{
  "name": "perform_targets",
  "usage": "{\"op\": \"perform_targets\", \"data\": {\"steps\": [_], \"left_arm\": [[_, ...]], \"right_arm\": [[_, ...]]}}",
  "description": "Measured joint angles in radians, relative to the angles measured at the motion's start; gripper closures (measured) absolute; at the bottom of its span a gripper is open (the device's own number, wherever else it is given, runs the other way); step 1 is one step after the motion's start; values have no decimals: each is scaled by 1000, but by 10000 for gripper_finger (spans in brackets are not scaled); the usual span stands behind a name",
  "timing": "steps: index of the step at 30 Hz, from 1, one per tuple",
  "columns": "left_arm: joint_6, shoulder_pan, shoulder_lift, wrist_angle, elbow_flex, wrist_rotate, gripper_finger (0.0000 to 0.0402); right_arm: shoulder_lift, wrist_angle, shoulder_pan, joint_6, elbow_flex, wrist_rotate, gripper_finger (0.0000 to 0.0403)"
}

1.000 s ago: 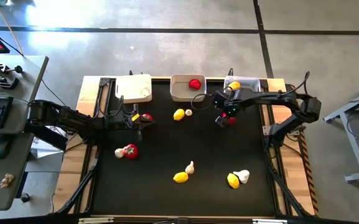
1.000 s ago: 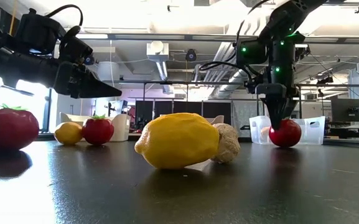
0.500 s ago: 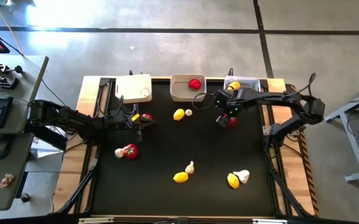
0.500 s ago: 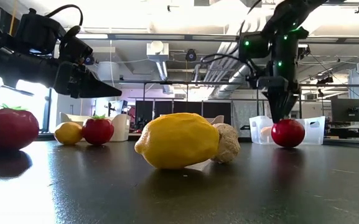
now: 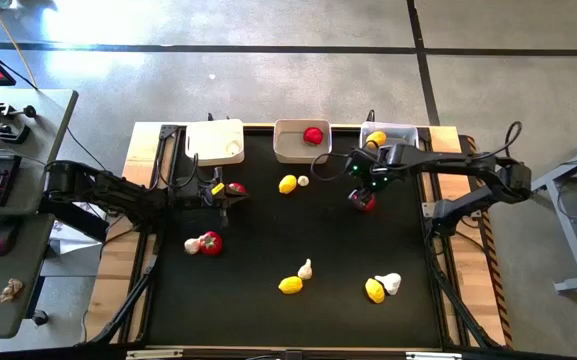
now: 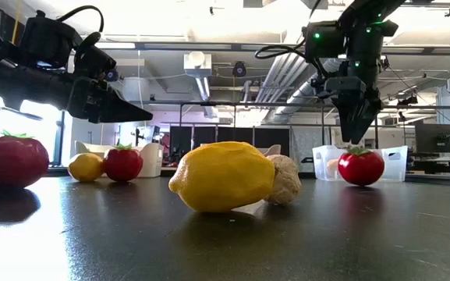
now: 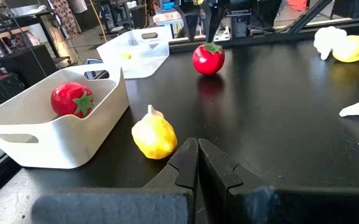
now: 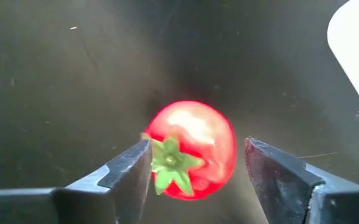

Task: Sort produce into baskets
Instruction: Put the tomato into the gray bin

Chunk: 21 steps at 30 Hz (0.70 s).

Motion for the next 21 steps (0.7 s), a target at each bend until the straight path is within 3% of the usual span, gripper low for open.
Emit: {"op": "perform_targets", "data": {"steps": [11, 16, 21], "left_arm": [[0, 0, 0, 0, 0, 0, 402], [0, 0, 0, 0, 0, 0, 402], [0, 0, 0, 0, 0, 0, 402]], "right_arm": [[5, -18, 78, 43, 0, 9, 67], [5, -23, 108, 7, 0, 151, 55], [18, -26, 99, 6, 0, 156, 54]]}}
